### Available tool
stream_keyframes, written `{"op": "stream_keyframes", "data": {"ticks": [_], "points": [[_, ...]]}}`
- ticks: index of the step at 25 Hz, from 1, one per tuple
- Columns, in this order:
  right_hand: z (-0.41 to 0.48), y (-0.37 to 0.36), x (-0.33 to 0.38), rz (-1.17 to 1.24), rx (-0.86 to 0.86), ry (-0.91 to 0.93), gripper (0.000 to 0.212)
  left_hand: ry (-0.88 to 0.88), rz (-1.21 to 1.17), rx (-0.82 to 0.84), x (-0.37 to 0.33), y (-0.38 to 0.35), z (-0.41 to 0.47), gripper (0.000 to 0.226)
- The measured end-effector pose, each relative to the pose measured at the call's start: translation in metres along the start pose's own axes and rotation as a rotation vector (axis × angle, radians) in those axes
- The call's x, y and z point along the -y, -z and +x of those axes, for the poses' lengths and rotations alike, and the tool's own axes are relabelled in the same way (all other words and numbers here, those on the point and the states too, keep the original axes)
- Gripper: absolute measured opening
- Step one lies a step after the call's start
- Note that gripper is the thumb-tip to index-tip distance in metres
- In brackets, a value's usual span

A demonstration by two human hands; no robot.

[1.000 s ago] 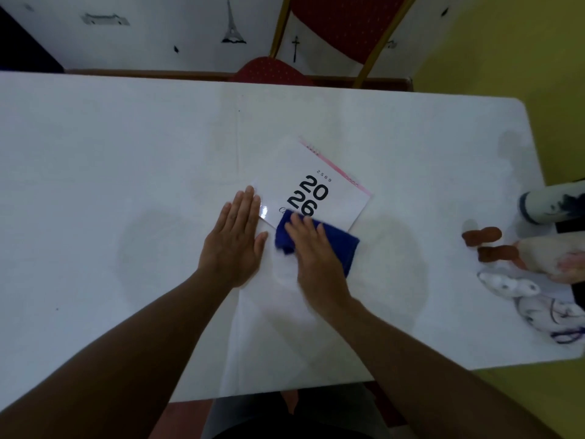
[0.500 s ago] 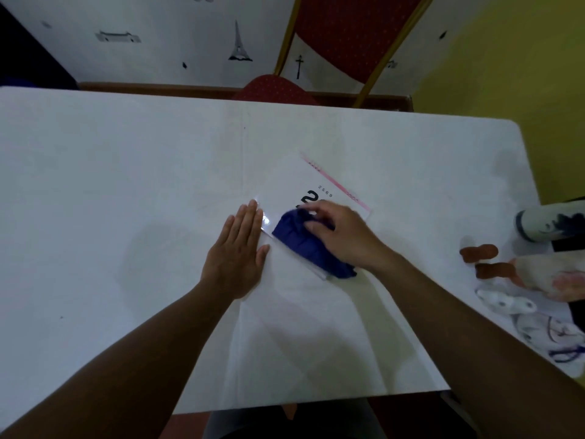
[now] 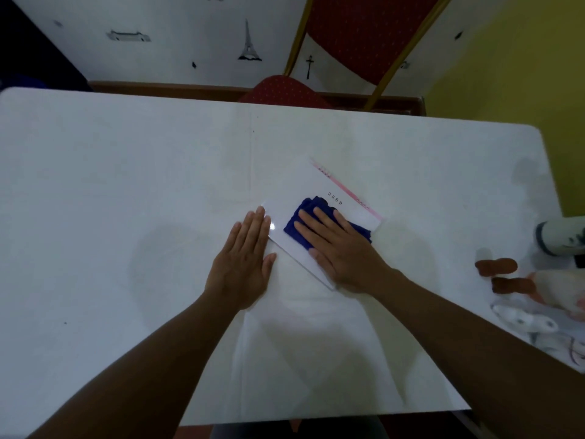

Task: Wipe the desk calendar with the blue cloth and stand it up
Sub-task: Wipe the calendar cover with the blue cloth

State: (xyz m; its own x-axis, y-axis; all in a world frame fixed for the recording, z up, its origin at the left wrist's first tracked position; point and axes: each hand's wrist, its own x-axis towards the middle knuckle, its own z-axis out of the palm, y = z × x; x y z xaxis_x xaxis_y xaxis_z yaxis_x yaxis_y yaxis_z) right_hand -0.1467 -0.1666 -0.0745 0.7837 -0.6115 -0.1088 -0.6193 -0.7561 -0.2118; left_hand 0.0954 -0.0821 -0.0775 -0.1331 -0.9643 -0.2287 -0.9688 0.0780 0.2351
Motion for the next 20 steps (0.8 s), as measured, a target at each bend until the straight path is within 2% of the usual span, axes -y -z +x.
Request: {"op": "stream_keyframes", "data": {"ticks": [7, 11, 14, 17, 18, 20], "points": [[0.073, 0.02, -0.026, 0.046, 0.035, -0.112, 0.054, -0.002, -0.004, -0.02, -0.001, 0.0, 0.0, 0.068], [0.041, 0.004, 0.015, 0.159, -0.044, -0.229, 0.053, -0.008, -0.001, -0.029, -0.001, 0.0, 0.0, 0.068], [-0.011, -0.009, 0.041, 0.15, 0.001, -0.15, 0.054, -0.003, 0.005, -0.01, 0.0, -0.002, 0.0, 0.069], [-0.038, -0.003, 0.017, 0.122, 0.054, -0.021, 0.054, -0.011, 0.006, -0.027, 0.0, -0.002, 0.0, 0.069], [-0.035, 0.002, 0.002, 0.112, 0.048, -0.028, 0.054, -0.016, 0.007, -0.043, 0.001, -0.002, 0.0, 0.069], [-0.015, 0.013, -0.025, 0.115, 0.022, -0.165, 0.053, -0.027, 0.009, -0.066, 0.001, -0.003, 0.0, 0.068]]}}
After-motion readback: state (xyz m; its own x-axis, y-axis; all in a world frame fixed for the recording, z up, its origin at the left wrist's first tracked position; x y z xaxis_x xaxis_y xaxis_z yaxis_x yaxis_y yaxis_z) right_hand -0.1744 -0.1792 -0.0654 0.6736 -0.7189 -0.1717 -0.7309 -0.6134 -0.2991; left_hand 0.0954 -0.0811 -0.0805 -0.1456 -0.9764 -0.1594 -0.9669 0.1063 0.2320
